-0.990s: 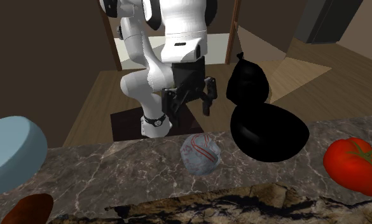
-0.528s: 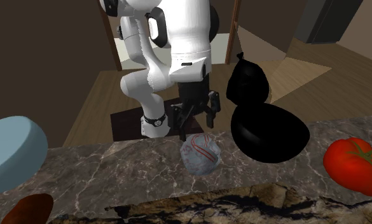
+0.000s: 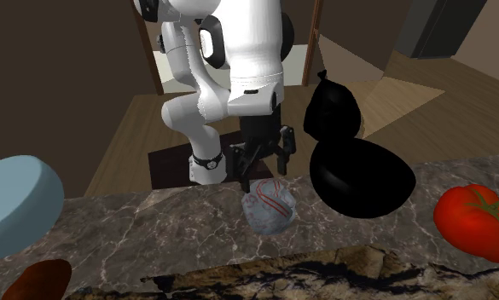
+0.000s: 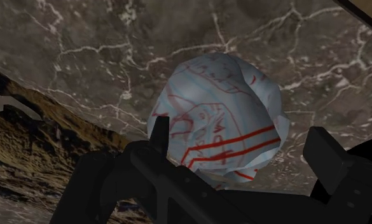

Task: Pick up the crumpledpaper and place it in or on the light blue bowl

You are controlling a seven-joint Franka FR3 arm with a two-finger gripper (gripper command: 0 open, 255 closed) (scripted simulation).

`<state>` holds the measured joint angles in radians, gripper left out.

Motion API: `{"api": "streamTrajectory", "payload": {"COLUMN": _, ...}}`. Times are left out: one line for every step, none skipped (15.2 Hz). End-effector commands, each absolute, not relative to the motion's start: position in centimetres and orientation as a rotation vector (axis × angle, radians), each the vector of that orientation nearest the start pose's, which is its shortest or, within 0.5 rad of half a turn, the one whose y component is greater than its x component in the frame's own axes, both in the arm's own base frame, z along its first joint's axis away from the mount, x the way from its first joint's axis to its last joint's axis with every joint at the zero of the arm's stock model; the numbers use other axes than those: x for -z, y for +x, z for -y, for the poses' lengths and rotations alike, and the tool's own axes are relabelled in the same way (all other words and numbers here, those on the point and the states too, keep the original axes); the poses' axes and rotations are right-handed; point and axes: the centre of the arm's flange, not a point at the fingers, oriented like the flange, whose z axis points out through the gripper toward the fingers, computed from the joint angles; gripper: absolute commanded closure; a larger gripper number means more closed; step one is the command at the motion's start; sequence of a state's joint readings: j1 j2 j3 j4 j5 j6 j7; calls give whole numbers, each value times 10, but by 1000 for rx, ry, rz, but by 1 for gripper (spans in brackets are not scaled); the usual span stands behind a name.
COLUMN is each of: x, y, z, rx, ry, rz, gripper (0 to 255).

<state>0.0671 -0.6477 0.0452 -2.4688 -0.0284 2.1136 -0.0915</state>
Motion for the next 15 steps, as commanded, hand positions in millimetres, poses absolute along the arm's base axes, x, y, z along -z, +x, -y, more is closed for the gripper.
{"api": "streamTrajectory", "payload": {"x": -542, "y": 380, "z": -44, "rx": 465, "ry": -3142, "rz": 331, "gripper": 255}}
{"api": "streamTrajectory", "payload": {"x": -542, "y": 380, "z": -44, "rx": 465, "ry": -3142, "rz": 331, "gripper": 255}}
{"api": "streamTrajectory", "payload": {"x": -542, "y": 380, "z": -44, "rx": 465, "ry": -3142, "rz": 331, "gripper": 255}}
{"api": "streamTrajectory", "payload": {"x": -542, "y": 380, "z": -44, "rx": 465, "ry": -3142, "rz": 331, "gripper": 255}}
{"api": "streamTrajectory", "payload": {"x": -542, "y": 380, "z": -44, "rx": 465, "ry": -3142, "rz": 331, "gripper": 255}}
{"api": "streamTrajectory", "payload": {"x": -542, "y": 380, "z": -44, "rx": 465, "ry": -3142, "rz": 331, "gripper": 255}}
{"api": "streamTrajectory", "payload": {"x": -542, "y": 380, "z": -44, "rx": 465, "ry": -3142, "rz": 331, "gripper": 255}}
{"api": "streamTrajectory", "payload": {"x": -542, "y": 380, "z": -44, "rx": 465, "ry": -3142, "rz": 331, "gripper": 255}}
{"api": "streamTrajectory", "payload": {"x": -542, "y": 380, "z": -44, "rx": 465, "ry": -3142, "rz": 331, "gripper": 255}}
{"api": "streamTrajectory", "payload": {"x": -542, "y": 380, "z": -44, "rx": 465, "ry": -3142, "rz": 331, "gripper": 255}}
{"api": "streamTrajectory", "payload": {"x": -548, "y": 380, "z": -44, "rx": 465, "ry": -3142, "rz": 331, "gripper": 255}}
{"api": "streamTrajectory", "payload": {"x": -553, "y": 380, "z": -44, "rx": 465, "ry": -3142, "rz": 331, "gripper": 255}}
{"api": "streamTrajectory", "payload": {"x": -558, "y": 380, "z": -44, "rx": 465, "ry": -3142, "rz": 331, "gripper": 255}}
{"api": "streamTrajectory", "payload": {"x": -563, "y": 380, "z": -44, "rx": 465, "ry": -3142, "rz": 331, "gripper": 255}}
{"api": "streamTrajectory", "payload": {"x": -569, "y": 380, "z": -44, "rx": 465, "ry": -3142, "rz": 331, "gripper": 255}}
